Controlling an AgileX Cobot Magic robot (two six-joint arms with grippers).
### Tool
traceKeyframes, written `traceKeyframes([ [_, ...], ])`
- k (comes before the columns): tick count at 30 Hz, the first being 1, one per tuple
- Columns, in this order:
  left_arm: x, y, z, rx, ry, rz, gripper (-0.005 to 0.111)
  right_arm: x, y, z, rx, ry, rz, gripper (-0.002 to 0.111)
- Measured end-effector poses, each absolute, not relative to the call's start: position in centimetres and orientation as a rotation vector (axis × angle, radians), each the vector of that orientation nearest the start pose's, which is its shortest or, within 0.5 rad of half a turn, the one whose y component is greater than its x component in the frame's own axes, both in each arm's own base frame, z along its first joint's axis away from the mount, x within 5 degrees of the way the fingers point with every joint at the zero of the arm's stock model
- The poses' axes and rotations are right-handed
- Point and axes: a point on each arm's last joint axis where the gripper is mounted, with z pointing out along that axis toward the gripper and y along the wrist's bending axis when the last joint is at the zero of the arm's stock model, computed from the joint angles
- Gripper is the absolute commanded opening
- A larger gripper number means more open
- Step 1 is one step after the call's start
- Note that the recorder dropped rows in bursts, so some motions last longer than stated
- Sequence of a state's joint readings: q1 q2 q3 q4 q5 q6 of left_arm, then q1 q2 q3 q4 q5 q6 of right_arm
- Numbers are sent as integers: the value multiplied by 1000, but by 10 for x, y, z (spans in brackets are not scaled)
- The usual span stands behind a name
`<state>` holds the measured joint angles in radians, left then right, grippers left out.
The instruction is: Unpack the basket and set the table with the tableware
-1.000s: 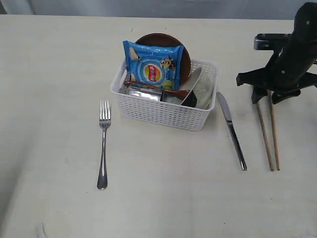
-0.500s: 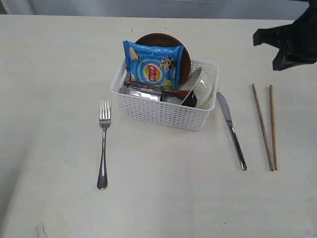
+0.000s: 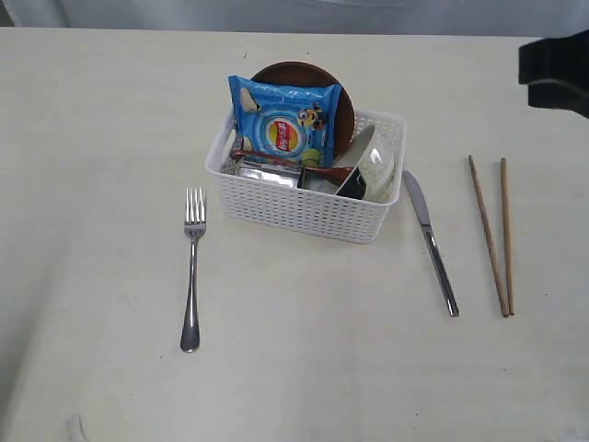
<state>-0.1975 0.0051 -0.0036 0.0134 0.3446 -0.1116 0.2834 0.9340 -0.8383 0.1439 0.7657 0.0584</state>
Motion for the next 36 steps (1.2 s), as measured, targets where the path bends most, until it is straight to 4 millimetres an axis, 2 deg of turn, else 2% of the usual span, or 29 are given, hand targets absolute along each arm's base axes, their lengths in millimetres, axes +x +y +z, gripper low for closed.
traceKeyframes([
  [5, 53, -10, 185, 107, 1807, -180, 0, 128, 49, 327, -181, 2293, 383, 0],
  [10, 56, -11, 204, 36, 1604, -276, 0, 89, 41, 312, -182, 2280, 432, 0],
  [16, 54, -10, 226, -22, 1359, -344, 0, 61, 37, 291, -182, 2281, 491, 0],
  [21, 51, -8, 238, -37, 1228, -363, 0, 49, 35, 289, -198, 2267, 511, 0],
  [25, 49, -9, 249, -82, 1327, -431, 0, 45, 35, 287, -234, 2287, 521, 0],
  [30, 44, -10, 297, -39, 1499, -388, 0, 44, 37, 287, -270, 2290, 539, 0],
  [33, 52, -14, 329, -35, 1611, -400, 0, 43, 37, 287, -271, 2290, 543, 0],
  [36, 71, -23, 345, 5, 1797, -423, 0, 43, 37, 287, -271, 2290, 545, 0],
])
